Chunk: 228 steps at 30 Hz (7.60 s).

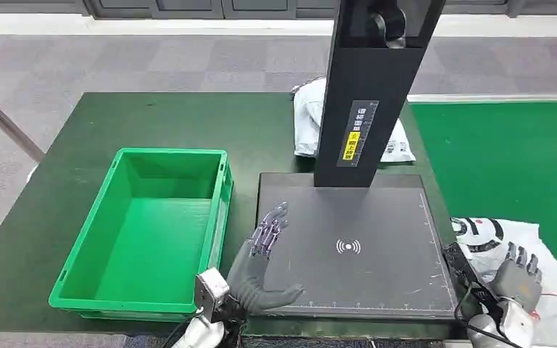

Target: Moved the parcel from conveyor to table for the left to box.

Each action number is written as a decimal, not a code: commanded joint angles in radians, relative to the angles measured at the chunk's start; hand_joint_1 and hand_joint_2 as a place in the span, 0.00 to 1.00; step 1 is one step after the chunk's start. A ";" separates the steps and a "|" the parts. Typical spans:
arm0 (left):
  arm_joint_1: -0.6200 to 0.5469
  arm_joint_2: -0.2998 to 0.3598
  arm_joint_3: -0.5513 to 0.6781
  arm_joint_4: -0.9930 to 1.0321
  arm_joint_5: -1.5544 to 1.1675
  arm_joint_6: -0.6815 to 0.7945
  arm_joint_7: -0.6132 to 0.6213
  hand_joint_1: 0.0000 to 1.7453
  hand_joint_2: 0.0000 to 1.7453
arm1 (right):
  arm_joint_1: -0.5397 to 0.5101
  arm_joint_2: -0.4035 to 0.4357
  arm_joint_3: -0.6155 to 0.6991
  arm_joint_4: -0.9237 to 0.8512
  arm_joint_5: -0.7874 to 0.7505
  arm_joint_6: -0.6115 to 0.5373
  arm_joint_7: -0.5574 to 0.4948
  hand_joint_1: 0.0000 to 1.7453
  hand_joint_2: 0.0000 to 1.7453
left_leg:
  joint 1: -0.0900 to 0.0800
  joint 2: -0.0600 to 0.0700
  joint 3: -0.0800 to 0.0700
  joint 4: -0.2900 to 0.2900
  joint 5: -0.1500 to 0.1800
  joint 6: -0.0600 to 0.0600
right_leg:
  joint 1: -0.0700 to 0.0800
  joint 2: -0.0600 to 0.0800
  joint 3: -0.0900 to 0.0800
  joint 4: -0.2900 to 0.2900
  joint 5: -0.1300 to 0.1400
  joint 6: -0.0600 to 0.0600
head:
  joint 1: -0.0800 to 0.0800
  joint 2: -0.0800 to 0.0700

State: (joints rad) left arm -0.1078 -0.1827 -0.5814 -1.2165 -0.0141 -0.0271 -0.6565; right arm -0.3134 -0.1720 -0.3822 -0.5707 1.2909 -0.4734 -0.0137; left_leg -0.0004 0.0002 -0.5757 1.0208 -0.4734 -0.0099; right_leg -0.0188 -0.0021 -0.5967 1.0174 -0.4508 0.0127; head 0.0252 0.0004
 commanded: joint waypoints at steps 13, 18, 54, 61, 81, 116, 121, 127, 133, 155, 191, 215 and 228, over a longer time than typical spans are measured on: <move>-0.001 0.028 0.022 0.022 -0.016 0.026 0.007 0.00 1.00 | 0.021 -0.071 -0.110 -0.006 0.064 0.058 0.133 0.00 1.00 | -0.001 -0.001 0.000 -0.001 0.000 0.000 | -0.001 -0.002 0.002 -0.002 0.000 -0.001 | 0.000 0.000; -0.052 0.013 -0.002 0.097 -0.026 0.004 -0.004 0.00 1.00 | 0.012 -0.044 -0.138 0.100 0.064 0.236 0.139 0.00 1.00 | 0.000 -0.002 0.002 -0.002 0.000 0.000 | 0.000 -0.002 0.003 -0.003 0.000 -0.001 | 0.000 0.000; -0.124 0.011 -0.078 0.201 0.000 0.003 -0.012 0.00 1.00 | 0.110 -0.061 -0.220 0.156 0.019 0.408 0.128 1.00 1.00 | 0.010 -0.008 0.018 -0.001 -0.004 0.014 | 0.009 -0.008 0.036 -0.032 0.005 0.012 | 0.000 0.000; -0.129 0.013 -0.085 0.203 0.007 0.004 -0.015 0.00 1.00 | 0.110 -0.063 -0.219 0.154 0.022 0.408 0.128 1.00 1.00 | 0.011 -0.008 0.018 0.000 -0.005 0.015 | 0.011 -0.008 0.037 -0.032 0.003 0.012 | 0.000 0.000; -0.049 0.056 -0.076 0.090 0.041 0.070 -0.025 0.00 1.00 | 0.171 0.179 -0.247 -0.525 -1.402 1.012 -0.637 1.00 1.00 | 0.012 0.010 0.010 -0.001 -0.011 0.012 | 0.012 0.010 0.035 -0.031 0.006 0.009 | 0.002 0.000; -0.047 0.017 -0.036 -0.079 -0.063 0.249 -0.042 0.00 1.00 | 0.331 0.187 0.506 -0.678 -0.948 0.852 -0.644 1.00 1.00 | 0.007 0.010 0.010 -0.004 -0.006 0.008 | 0.006 0.011 0.017 -0.019 0.003 0.007 | 0.001 0.000; -0.024 0.074 -0.098 -0.375 -0.221 0.725 -0.042 0.00 1.00 | 0.253 0.188 0.656 -0.516 -0.717 0.563 -0.557 1.00 1.00 | 0.006 0.007 0.002 -0.006 -0.005 0.006 | 0.006 0.008 0.013 -0.018 0.002 0.004 | 0.001 0.000; 0.049 0.041 -0.034 -0.539 -0.340 0.725 -0.042 0.00 1.00 | 0.216 0.179 0.680 -0.485 -0.569 0.416 -0.488 0.03 1.00 | 0.006 0.004 0.007 -0.004 -0.003 0.004 | 0.006 0.005 0.013 -0.016 0.001 0.004 | 0.001 0.000; 0.045 0.040 -0.039 -0.562 -0.362 0.725 -0.042 0.00 1.00 | 0.206 0.187 0.685 -0.489 -0.543 0.384 -0.489 0.00 0.00 | 0.006 0.002 0.006 -0.006 -0.002 0.004 | 0.005 0.003 0.013 -0.016 0.002 0.003 | 0.000 0.000; -0.040 0.128 -0.188 -0.356 -0.080 0.630 -0.042 0.00 1.00 | 0.239 0.198 0.695 -0.650 -0.446 0.231 -0.499 0.00 0.00 | 0.006 -0.001 0.006 -0.005 -0.001 0.002 | 0.005 0.001 0.012 -0.015 0.001 0.003 | 0.001 0.000; -0.253 -0.022 -0.151 0.373 -0.352 0.368 0.012 0.00 1.00 | 0.267 0.351 -0.119 -0.908 -1.303 0.120 -0.684 0.00 1.00 | 0.005 -0.004 0.006 -0.006 0.000 0.003 | 0.005 -0.002 0.013 -0.017 0.002 0.003 | 0.001 0.000; -0.486 -0.125 -0.183 0.904 -0.627 0.486 0.210 0.00 1.00 | 0.188 0.339 -0.003 -0.734 -1.264 0.149 -0.684 0.00 1.00 | 0.005 0.002 0.006 -0.006 0.001 0.002 | 0.005 0.004 0.011 -0.016 0.005 0.002 | 0.001 0.000; -0.480 -0.107 -0.132 0.924 -0.599 0.376 0.240 0.00 1.00 | 0.168 0.326 0.046 -0.686 -1.271 0.156 -0.684 0.00 1.00 | 0.005 0.002 0.006 -0.006 0.000 0.002 | 0.005 0.004 0.011 -0.016 0.005 0.002 | 0.001 0.000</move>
State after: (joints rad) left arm -0.5454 -0.3227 -0.7286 -0.3765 -0.5894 0.3780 -0.4655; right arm -0.1046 0.1579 -0.3887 -1.3573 0.0278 -0.3223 -0.6981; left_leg 0.0039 -0.0019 -0.5714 1.0169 -0.4734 -0.0077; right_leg -0.0148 -0.0020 -0.5861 1.0043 -0.4483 0.0163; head 0.0259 0.0004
